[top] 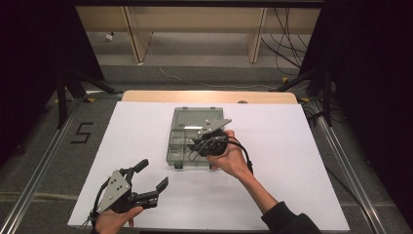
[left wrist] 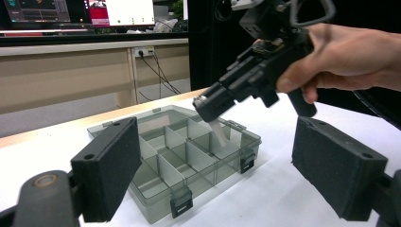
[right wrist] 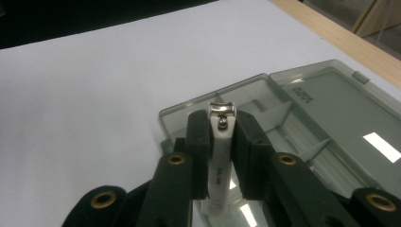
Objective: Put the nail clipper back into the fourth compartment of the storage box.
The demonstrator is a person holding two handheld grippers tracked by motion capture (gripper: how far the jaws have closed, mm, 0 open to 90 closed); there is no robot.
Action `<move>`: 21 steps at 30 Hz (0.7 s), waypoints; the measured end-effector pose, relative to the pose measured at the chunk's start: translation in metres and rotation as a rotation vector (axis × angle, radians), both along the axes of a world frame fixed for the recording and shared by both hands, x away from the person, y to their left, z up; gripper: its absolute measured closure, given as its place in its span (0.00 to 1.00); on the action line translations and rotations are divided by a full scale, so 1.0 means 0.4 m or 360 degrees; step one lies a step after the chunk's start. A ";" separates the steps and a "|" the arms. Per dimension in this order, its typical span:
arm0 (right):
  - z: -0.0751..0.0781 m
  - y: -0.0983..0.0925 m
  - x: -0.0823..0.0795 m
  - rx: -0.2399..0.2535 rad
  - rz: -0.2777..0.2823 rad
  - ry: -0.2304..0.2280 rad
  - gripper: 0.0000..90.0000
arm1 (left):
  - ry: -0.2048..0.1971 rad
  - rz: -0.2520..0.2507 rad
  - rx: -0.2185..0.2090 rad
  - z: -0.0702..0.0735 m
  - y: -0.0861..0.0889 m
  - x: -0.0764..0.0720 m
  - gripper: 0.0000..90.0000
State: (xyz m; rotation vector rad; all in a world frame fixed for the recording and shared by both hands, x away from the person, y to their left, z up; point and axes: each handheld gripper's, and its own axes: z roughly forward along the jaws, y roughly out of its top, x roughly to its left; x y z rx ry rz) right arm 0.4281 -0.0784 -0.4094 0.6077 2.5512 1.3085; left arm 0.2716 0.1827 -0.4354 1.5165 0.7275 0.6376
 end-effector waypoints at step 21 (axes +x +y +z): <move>0.010 0.061 0.091 -0.0003 -0.0188 -0.0029 0.87 | -0.0011 -0.0006 -0.0002 0.000 0.001 0.001 0.18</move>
